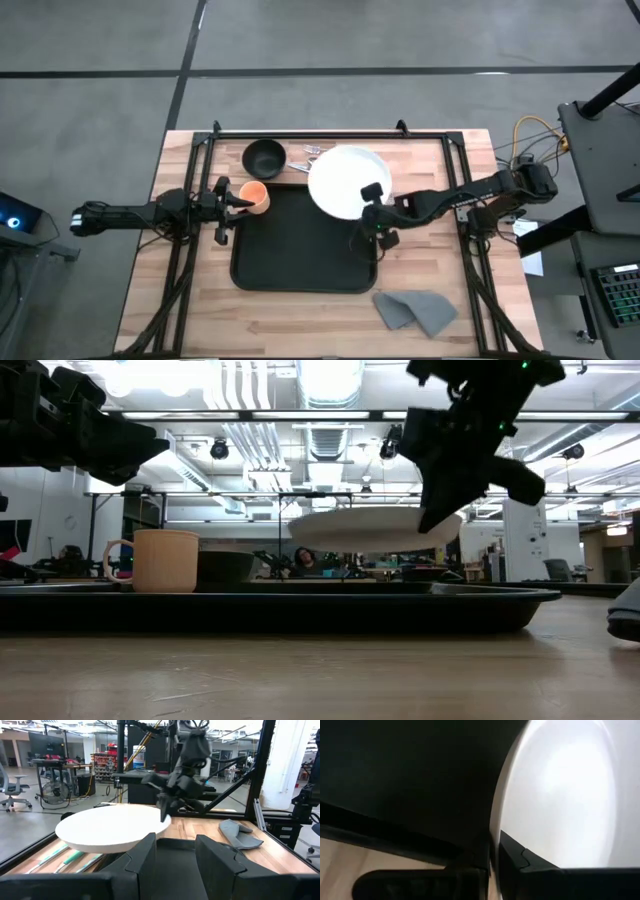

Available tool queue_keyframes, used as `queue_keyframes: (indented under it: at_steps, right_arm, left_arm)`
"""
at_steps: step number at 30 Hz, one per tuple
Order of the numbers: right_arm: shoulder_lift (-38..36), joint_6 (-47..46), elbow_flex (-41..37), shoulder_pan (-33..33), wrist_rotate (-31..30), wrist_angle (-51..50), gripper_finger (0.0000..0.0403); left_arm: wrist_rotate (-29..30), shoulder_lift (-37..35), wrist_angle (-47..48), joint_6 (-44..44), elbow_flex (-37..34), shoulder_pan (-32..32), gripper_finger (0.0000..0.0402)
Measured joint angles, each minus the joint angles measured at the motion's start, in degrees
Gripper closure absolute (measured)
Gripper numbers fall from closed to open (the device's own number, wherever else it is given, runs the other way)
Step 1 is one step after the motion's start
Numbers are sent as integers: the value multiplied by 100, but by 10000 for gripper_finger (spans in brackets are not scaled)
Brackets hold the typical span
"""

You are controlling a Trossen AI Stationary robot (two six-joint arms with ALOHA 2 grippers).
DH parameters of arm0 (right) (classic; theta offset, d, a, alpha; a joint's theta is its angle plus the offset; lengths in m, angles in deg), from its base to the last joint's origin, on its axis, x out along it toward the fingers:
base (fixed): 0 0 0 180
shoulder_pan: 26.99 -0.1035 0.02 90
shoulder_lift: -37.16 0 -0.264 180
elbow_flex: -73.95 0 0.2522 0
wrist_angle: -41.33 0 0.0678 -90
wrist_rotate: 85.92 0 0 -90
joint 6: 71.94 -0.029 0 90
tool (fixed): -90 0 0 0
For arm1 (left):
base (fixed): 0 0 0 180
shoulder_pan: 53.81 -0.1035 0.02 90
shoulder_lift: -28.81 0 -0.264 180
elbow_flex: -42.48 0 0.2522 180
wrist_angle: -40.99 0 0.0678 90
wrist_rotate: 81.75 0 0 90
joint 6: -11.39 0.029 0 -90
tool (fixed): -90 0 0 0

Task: Set up tray
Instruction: Put the white plate to the bottom right of the orange mug on the black serving tray

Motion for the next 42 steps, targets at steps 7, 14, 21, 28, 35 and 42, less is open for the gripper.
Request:
queue_keyframes:
  at_steps: [7, 14, 21, 28, 35, 42]
  right_arm:
    - [43, 883, 5, -368, 597, 336, 395]
    - [280, 2041, 1, -555, 1300, 894, 395]
    - [834, 2478, 316, -570, 1655, 1010, 394]
    - [1682, 2898, 1031, -607, 1728, 991, 394]
    - [2336, 3190, 1637, -629, 1916, 984, 394]
    - [2764, 3328, 2078, -627, 1914, 1008, 394]
  left_arm:
    - [1, 0, 0, 0, 0, 0, 283]
    - [0, 1, -1, 0, 0, 0, 283]
    - [-2, 8, -4, 0, 0, 0, 283]
    - [-2, 28, 0, 0, -2, 0, 283]
    - [-2, 26, -1, -1, -1, 2, 283]
    - [-1, 42, -1, -1, -2, 0, 283]
